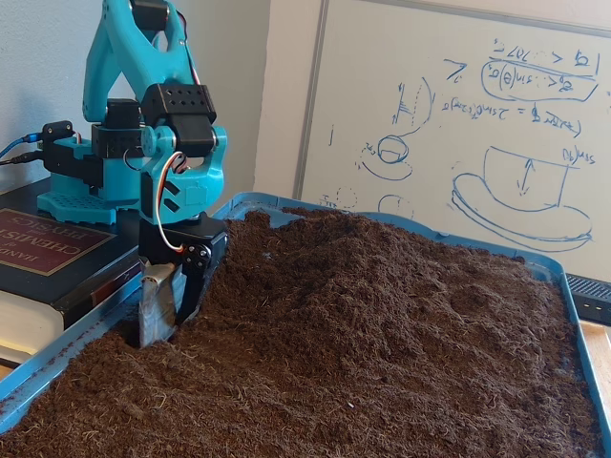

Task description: Build a berm.

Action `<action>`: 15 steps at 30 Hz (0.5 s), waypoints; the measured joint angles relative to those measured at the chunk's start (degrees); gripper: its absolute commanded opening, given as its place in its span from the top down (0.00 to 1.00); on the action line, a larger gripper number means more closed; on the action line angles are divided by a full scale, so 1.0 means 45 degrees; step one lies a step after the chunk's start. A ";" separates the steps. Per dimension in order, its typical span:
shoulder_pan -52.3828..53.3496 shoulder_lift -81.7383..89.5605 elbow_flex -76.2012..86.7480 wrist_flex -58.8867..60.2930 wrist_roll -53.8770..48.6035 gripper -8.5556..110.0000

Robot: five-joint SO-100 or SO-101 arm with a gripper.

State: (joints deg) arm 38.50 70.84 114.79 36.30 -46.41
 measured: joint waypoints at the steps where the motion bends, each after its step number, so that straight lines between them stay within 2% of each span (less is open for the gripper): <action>1: -0.0059 -0.0059 -0.0078 0.0000 0.0000 0.92; 7: -0.0430 -0.0117 -0.0391 0.0000 0.0078 0.92; 15: -0.1074 -0.0449 -0.1270 -0.0039 0.1914 0.92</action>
State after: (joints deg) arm 33.66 68.82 109.07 36.12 -37.79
